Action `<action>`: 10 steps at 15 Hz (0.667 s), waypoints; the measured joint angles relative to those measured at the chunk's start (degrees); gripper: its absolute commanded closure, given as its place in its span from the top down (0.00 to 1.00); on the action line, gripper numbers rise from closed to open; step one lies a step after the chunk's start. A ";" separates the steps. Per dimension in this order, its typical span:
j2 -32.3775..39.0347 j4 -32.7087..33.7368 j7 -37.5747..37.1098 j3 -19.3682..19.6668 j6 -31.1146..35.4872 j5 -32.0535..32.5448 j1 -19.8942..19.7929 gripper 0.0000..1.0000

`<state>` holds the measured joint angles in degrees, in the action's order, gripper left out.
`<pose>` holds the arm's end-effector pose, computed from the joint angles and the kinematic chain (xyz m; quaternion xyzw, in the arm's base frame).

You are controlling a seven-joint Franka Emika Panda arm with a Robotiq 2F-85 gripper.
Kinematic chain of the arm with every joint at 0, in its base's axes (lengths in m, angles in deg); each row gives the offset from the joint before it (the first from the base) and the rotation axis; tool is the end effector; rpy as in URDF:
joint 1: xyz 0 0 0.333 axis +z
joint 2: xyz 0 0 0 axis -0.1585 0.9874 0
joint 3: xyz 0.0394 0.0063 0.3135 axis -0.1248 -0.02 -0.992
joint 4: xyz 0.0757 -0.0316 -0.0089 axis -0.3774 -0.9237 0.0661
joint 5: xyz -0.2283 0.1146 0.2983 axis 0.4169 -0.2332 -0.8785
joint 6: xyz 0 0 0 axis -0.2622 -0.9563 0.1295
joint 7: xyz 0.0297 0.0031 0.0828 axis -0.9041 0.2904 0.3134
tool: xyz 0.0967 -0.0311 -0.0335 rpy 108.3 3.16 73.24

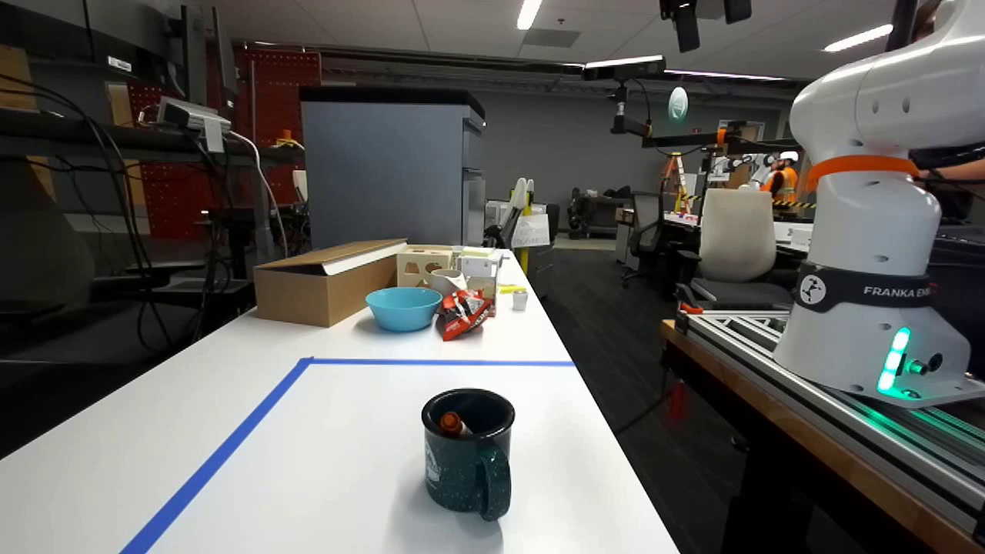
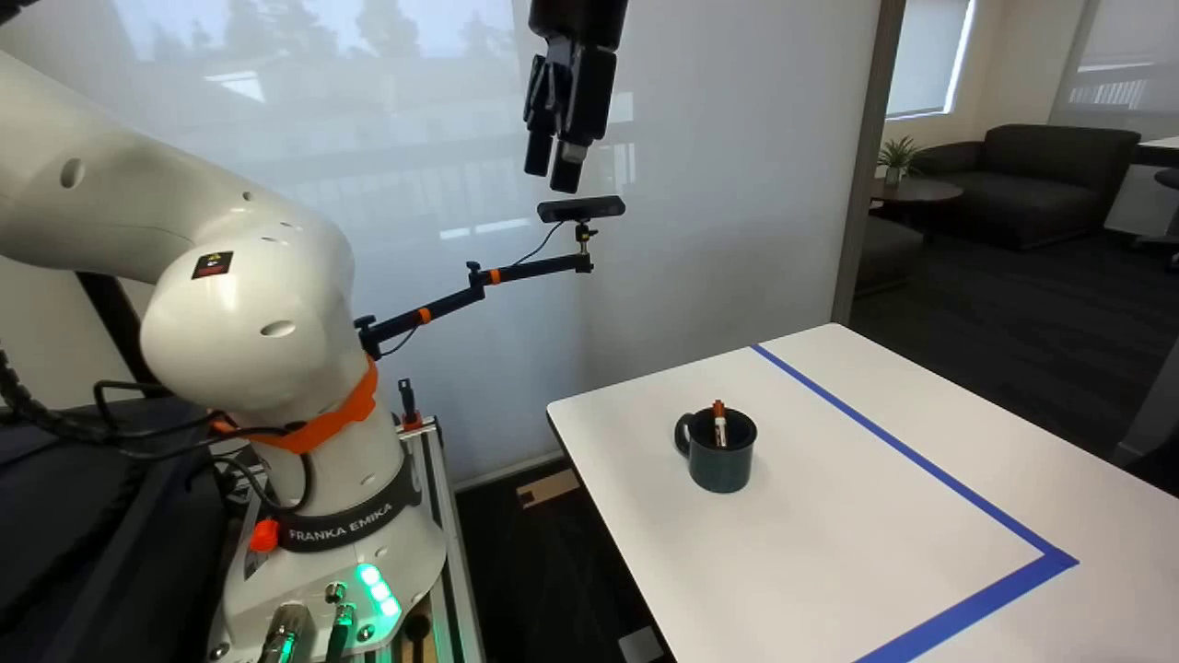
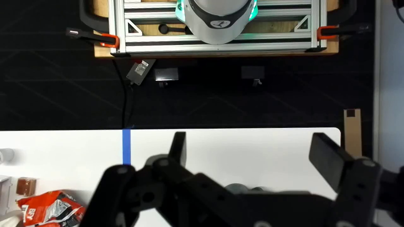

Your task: Put the sharpie on the table

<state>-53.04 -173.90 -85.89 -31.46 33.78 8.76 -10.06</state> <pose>0.2747 -0.0072 0.5436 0.9903 -0.0127 -0.1383 0.0073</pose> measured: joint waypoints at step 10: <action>5.82 -1.67 7.98 2.21 9.96 10.52 0.07 1.00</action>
<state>-47.23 -175.57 -77.91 -29.24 43.74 19.28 -9.99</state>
